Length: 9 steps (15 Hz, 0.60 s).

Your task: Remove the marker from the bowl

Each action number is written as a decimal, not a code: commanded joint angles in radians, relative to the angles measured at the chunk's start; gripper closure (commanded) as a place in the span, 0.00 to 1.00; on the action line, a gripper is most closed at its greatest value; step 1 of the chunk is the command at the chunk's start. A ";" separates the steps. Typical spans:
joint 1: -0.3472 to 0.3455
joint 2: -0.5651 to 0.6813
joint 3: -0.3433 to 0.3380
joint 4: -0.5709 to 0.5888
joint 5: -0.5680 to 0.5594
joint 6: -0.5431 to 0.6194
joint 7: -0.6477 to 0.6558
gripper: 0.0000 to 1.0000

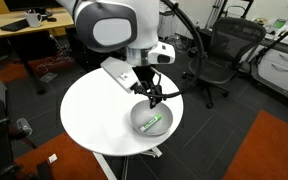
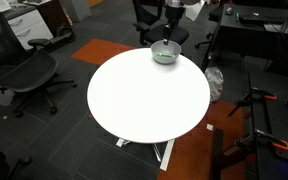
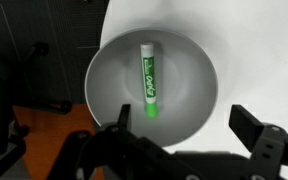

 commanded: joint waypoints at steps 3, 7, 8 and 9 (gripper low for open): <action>-0.085 0.086 0.058 0.082 0.076 -0.025 -0.112 0.00; -0.112 0.137 0.083 0.125 0.088 -0.051 -0.154 0.00; -0.116 0.150 0.088 0.136 0.091 -0.051 -0.161 0.00; -0.119 0.161 0.091 0.146 0.089 -0.052 -0.160 0.00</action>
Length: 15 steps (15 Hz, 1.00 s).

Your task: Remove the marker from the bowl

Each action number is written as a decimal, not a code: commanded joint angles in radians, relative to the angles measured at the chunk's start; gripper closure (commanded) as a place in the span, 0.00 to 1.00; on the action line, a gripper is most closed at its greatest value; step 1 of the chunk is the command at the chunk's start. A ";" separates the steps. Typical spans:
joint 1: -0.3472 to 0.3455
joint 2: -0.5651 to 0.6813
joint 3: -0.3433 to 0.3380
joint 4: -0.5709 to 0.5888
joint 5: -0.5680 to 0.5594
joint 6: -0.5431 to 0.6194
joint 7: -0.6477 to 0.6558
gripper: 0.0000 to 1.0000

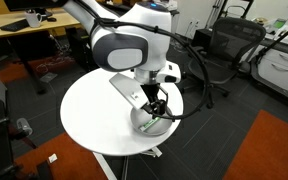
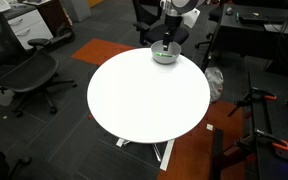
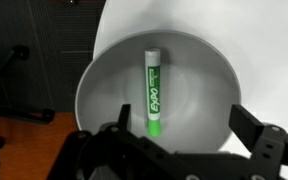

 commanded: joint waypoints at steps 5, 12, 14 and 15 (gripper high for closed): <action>-0.012 0.089 0.013 0.114 0.000 -0.050 -0.008 0.00; 0.003 0.167 -0.007 0.201 -0.018 -0.077 0.030 0.00; 0.004 0.188 -0.011 0.227 -0.020 -0.083 0.038 0.00; 0.003 0.197 -0.013 0.240 -0.021 -0.087 0.040 0.00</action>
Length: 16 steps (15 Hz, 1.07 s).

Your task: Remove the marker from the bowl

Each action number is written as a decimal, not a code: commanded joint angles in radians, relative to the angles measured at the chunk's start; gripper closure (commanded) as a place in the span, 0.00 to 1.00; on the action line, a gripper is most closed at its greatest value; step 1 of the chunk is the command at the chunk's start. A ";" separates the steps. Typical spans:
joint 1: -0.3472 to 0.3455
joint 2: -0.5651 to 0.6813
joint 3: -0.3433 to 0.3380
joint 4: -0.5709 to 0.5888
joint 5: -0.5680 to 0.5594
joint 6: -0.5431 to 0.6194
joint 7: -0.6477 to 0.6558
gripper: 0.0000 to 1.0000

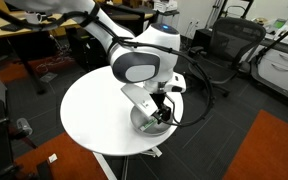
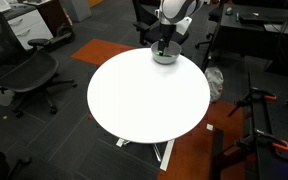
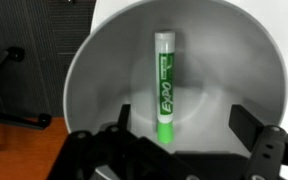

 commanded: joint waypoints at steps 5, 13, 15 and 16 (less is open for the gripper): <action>0.013 0.075 -0.024 0.139 -0.022 -0.096 0.041 0.00; 0.010 0.126 -0.022 0.224 -0.021 -0.180 0.036 0.00; 0.008 0.139 -0.019 0.236 -0.018 -0.185 0.033 0.00; 0.007 0.145 -0.018 0.240 -0.018 -0.186 0.032 0.00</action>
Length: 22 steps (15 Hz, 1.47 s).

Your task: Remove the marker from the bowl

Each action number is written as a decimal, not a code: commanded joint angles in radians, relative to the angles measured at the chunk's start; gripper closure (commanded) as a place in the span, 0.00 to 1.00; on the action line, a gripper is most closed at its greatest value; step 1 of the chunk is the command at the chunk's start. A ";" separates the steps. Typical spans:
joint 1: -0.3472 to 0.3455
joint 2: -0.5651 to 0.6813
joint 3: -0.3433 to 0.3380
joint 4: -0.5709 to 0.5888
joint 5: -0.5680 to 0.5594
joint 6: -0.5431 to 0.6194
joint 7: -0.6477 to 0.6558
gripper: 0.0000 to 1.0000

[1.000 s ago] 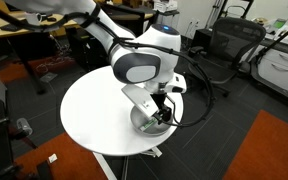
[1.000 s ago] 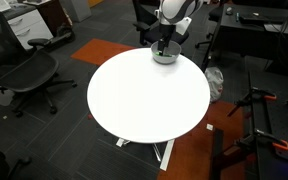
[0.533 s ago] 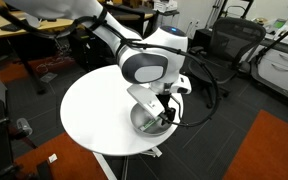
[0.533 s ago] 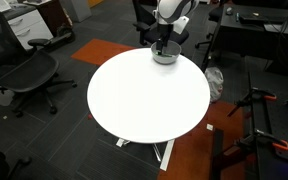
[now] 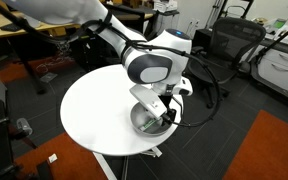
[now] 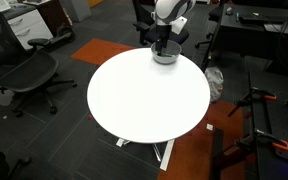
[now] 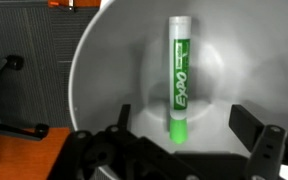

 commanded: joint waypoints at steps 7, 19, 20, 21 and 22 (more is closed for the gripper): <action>0.005 0.067 -0.008 0.079 -0.015 -0.048 0.029 0.50; 0.053 -0.091 -0.042 -0.115 -0.058 0.125 0.054 0.95; 0.069 -0.136 -0.050 -0.169 -0.079 0.170 0.063 0.95; 0.091 -0.174 -0.065 -0.212 -0.105 0.210 0.088 0.95; 0.110 -0.214 -0.077 -0.253 -0.131 0.241 0.110 0.95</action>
